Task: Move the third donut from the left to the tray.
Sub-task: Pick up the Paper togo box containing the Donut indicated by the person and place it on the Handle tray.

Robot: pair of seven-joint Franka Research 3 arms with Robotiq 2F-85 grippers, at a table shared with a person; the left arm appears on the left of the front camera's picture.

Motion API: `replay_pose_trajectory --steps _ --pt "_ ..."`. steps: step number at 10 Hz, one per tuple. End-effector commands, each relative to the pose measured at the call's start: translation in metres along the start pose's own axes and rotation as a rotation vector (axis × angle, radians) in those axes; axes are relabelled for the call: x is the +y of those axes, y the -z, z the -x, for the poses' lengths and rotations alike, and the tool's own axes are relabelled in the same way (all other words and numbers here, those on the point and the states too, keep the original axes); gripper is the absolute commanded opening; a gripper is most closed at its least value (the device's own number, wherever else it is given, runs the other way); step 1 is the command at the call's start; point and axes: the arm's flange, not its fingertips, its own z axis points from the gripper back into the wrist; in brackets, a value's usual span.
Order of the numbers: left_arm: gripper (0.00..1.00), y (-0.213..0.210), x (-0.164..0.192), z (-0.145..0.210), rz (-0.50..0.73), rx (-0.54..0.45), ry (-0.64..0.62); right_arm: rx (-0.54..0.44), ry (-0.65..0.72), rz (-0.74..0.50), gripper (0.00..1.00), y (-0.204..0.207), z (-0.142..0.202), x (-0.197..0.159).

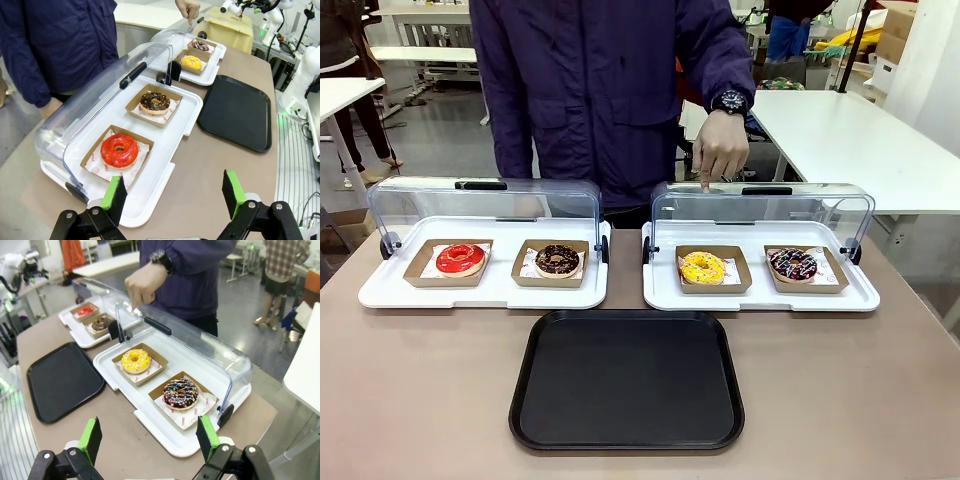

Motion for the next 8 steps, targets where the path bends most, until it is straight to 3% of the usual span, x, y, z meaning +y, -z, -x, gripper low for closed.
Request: replay_pose_trajectory --steps 1,4,7,8 --pt "1.00 -0.002 -0.001 -0.001 0.008 -0.007 0.013 0.085 -0.041 -0.013 1.00 -0.005 -0.040 -0.027" --pt "1.00 -0.002 -0.001 -0.001 0.008 -0.007 0.013 0.238 -0.142 -0.119 1.00 0.011 -0.122 -0.060" --pt "1.00 -0.002 -0.001 -0.001 0.008 -0.007 0.013 0.408 -0.276 -0.266 1.00 0.084 -0.200 -0.033" --pt "1.00 -0.002 -0.001 -0.001 0.008 -0.007 0.013 0.406 -0.300 -0.311 1.00 0.106 -0.200 -0.024"
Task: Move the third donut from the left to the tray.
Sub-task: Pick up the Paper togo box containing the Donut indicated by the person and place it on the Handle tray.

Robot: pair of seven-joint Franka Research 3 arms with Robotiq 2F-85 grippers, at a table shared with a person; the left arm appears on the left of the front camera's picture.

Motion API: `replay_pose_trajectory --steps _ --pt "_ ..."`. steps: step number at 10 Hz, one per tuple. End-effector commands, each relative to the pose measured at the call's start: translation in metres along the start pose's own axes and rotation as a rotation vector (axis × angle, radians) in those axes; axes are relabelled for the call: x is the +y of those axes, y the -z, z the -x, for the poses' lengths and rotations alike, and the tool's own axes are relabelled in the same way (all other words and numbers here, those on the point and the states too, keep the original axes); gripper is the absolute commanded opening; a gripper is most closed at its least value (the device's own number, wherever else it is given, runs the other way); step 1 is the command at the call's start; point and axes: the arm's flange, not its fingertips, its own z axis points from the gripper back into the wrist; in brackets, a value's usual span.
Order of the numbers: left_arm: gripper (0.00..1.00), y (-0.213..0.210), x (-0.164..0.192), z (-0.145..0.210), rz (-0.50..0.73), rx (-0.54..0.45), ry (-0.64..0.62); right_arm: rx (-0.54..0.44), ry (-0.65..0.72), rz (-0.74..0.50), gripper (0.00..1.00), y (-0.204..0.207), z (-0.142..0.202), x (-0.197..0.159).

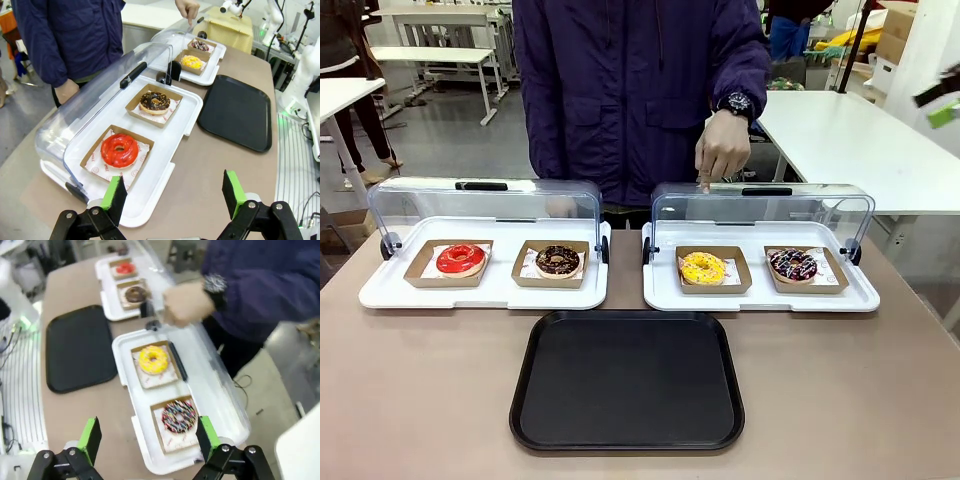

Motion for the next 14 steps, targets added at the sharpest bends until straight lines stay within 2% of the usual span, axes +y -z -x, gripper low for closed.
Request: replay_pose_trajectory --steps 1,6,7,9,12,14 --pt "1.00 -0.002 -0.002 -0.001 0.007 -0.008 0.013 -0.032 0.044 0.052 1.00 -0.021 0.028 0.001" --pt "1.00 -0.002 -0.002 -0.001 0.007 -0.008 0.013 -0.017 0.055 0.050 1.00 -0.027 0.030 -0.004" --pt "1.00 -0.002 -0.002 -0.001 0.007 -0.008 0.013 0.096 0.031 0.047 1.00 0.029 0.019 0.007" --pt "1.00 -0.002 -0.002 -0.001 0.007 -0.008 0.013 0.153 0.019 0.054 1.00 0.115 0.013 0.027" --pt "1.00 -0.002 -0.002 -0.001 0.007 -0.008 0.013 0.226 -0.059 0.116 1.00 0.190 -0.003 0.069" --pt "1.00 -0.002 -0.002 -0.001 0.007 -0.008 0.013 0.309 -0.100 0.136 1.00 0.228 -0.015 0.076"
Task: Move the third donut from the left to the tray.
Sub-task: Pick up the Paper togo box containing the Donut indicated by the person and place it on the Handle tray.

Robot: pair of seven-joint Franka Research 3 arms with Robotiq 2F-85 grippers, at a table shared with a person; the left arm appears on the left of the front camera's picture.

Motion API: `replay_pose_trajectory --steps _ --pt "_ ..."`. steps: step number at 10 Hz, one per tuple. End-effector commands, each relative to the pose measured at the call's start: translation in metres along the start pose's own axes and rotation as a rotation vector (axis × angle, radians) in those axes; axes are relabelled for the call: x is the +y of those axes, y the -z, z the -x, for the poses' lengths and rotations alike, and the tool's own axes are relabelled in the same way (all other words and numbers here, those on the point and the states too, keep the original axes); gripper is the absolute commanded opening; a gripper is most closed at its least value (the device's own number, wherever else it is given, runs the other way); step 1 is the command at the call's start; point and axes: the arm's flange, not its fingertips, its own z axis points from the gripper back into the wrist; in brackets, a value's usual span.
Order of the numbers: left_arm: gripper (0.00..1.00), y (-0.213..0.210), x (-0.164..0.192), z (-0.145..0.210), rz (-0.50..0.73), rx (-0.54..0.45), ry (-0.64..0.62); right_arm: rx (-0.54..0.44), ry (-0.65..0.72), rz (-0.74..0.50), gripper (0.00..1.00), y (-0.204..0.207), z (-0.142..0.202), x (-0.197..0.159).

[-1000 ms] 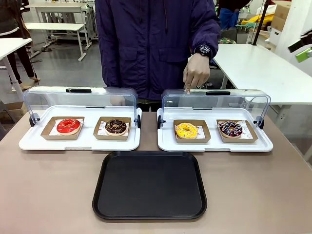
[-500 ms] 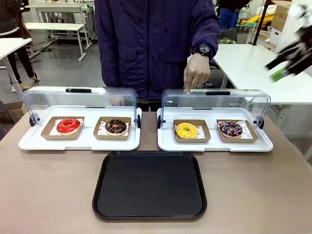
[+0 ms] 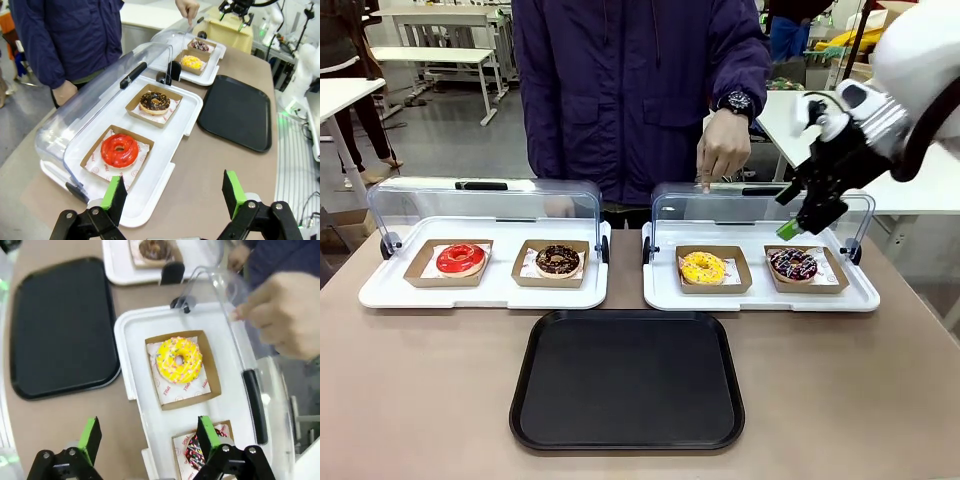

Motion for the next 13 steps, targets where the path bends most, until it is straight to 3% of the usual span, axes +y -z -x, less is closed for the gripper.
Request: replay_pose_trajectory --steps 1,4,8,9,13 --pt "1.00 -0.002 -0.002 -0.001 0.007 -0.008 0.012 0.112 0.005 0.029 1.00 0.022 -0.016 -0.004" --pt "1.00 -0.002 -0.002 -0.001 0.007 -0.008 0.012 0.223 -0.095 -0.005 1.00 0.073 -0.030 -0.018" --pt "1.00 -0.002 -0.002 -0.001 0.007 -0.008 0.012 0.247 -0.162 0.036 1.00 0.120 -0.018 -0.041" --pt "1.00 -0.002 -0.002 -0.001 0.007 -0.008 0.012 0.234 -0.166 0.023 1.00 0.106 -0.020 -0.034" --pt "1.00 -0.002 -0.002 -0.001 0.007 -0.008 0.012 0.243 -0.150 -0.002 1.00 0.117 -0.016 -0.038"
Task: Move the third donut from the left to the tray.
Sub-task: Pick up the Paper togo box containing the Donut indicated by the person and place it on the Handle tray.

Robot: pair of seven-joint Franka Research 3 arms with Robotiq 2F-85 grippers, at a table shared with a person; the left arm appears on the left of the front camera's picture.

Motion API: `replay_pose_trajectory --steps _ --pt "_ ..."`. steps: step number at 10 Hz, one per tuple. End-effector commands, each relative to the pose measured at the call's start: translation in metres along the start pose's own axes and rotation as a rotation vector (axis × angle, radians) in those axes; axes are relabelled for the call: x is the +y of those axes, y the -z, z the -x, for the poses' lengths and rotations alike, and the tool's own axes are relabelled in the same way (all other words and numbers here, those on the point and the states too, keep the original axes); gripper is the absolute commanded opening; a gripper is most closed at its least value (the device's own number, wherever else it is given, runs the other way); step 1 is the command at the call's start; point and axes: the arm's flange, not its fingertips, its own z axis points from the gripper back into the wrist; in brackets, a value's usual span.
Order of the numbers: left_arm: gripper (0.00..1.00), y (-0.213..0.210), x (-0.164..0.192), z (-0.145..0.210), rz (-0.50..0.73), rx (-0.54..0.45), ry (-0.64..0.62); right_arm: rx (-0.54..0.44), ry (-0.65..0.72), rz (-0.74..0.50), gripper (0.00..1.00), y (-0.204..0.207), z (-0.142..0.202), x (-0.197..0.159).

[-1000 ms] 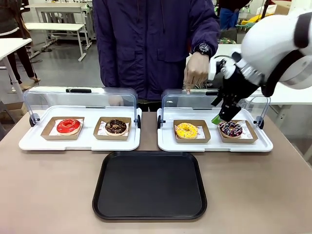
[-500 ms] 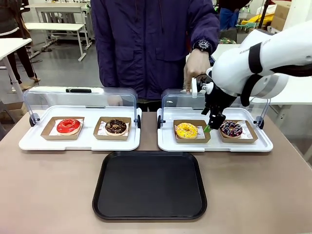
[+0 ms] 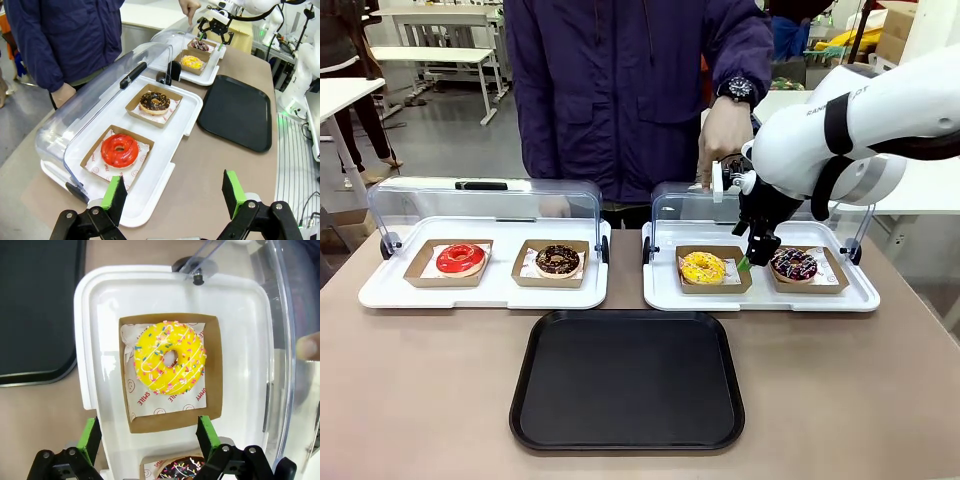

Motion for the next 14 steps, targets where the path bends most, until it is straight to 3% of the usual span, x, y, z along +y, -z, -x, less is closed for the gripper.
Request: replay_pose_trajectory --steps 1,6,14 --pt "1.00 -0.001 -0.002 -0.001 0.007 -0.007 0.012 0.030 0.003 0.046 1.00 0.009 -0.001 0.011" --pt "1.00 -0.001 -0.002 -0.001 0.007 -0.007 0.012 0.095 -0.025 0.151 1.00 0.036 0.004 0.040" --pt "1.00 -0.001 -0.002 -0.001 0.007 -0.007 0.012 0.154 -0.070 0.175 1.00 0.057 0.006 0.019"
